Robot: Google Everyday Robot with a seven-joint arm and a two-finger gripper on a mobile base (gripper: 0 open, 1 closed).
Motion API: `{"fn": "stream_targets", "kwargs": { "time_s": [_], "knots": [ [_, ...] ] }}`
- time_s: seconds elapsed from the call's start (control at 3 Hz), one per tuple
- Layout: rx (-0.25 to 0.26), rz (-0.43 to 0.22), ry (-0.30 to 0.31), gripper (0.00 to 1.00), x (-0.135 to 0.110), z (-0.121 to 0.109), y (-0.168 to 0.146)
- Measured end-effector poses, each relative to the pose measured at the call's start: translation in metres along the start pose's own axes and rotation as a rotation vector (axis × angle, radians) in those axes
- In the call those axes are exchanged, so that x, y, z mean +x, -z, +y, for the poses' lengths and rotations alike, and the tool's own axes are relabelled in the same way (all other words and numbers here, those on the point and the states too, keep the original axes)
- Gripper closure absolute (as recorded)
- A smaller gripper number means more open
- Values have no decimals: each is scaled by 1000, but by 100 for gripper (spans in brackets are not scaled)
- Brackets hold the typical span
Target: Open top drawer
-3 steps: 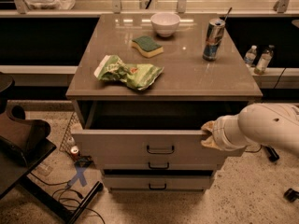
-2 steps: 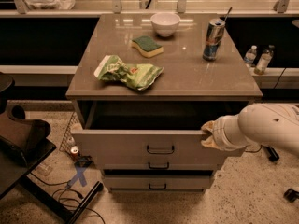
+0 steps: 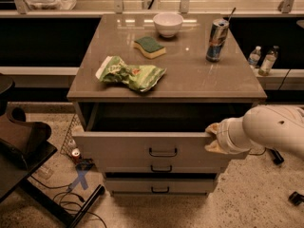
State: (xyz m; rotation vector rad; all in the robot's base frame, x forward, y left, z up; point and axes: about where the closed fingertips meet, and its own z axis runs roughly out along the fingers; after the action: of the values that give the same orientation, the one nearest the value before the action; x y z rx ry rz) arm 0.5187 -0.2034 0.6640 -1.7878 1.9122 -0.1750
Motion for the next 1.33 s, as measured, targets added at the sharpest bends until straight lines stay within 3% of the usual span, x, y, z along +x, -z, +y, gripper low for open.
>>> {"fn": "stream_targets", "kwargs": {
  "time_s": [0.33, 0.67, 1.0, 1.33],
  "knots": [
    [0, 0, 2, 5, -1, 0, 0],
    [1, 0, 3, 0, -1, 0, 1],
    [1, 0, 3, 0, -1, 0, 1],
    [1, 0, 5, 15, -2, 0, 1]
  ]
}}
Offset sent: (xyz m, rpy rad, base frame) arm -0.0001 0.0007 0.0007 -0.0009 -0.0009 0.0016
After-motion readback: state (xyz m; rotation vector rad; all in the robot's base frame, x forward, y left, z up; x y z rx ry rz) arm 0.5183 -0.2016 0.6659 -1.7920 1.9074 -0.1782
